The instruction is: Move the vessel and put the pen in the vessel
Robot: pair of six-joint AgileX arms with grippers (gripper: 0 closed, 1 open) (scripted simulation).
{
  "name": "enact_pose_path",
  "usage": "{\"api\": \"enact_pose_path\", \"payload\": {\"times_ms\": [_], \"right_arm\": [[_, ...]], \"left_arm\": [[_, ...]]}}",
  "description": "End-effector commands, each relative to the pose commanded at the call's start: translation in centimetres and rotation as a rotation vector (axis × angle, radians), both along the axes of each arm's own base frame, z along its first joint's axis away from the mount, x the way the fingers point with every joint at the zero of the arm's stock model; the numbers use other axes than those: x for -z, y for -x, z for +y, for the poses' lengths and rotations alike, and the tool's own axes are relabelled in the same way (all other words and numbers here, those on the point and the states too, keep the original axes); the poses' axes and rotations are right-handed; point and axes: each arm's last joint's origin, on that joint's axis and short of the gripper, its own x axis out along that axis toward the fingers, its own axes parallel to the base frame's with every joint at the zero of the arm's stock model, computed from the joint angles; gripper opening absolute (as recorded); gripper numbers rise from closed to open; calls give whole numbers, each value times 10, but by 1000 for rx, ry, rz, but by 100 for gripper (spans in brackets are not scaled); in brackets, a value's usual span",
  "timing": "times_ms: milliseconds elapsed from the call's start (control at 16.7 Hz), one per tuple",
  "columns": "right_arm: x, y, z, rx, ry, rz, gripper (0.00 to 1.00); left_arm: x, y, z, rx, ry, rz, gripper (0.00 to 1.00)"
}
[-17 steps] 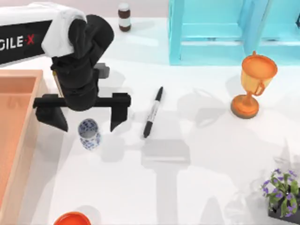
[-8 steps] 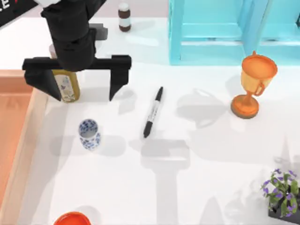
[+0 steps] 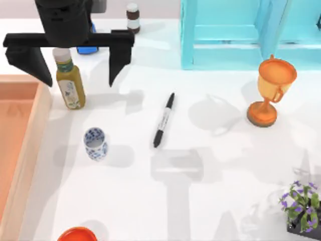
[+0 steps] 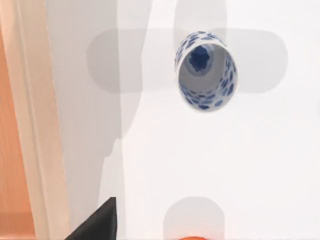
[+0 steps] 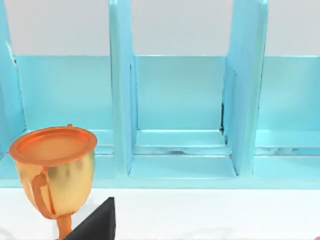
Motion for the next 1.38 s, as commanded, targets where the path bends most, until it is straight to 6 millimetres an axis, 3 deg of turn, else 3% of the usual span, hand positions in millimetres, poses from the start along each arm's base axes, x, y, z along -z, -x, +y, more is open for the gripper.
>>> {"api": "enact_pose_path", "payload": {"times_ms": [180,300,420,600,780,900,1200,1380], "right_arm": [[0,0,0,0,0,0,100],[0,0,0,0,0,0,100],[0,0,0,0,0,0,100],[0,0,0,0,0,0,100],[0,0,0,0,0,0,100],[0,0,0,0,0,0,100],[0,0,0,0,0,0,100],[0,0,0,0,0,0,100]], "left_arm": [[2,-1,0,-1,-2,1,100],[9,-8,-11,16,-13,-10,100],[27,-19,-35,55,-37,-26,100],[73,-36,-86,146,-90,-52,100],[116,-40,-134,235,-132,-91,100],[131,-38,-152,270,-143,-116,100],[134,-39,-154,273,-145,-116,100],[150,-42,-154,277,-144,-122,100]]}}
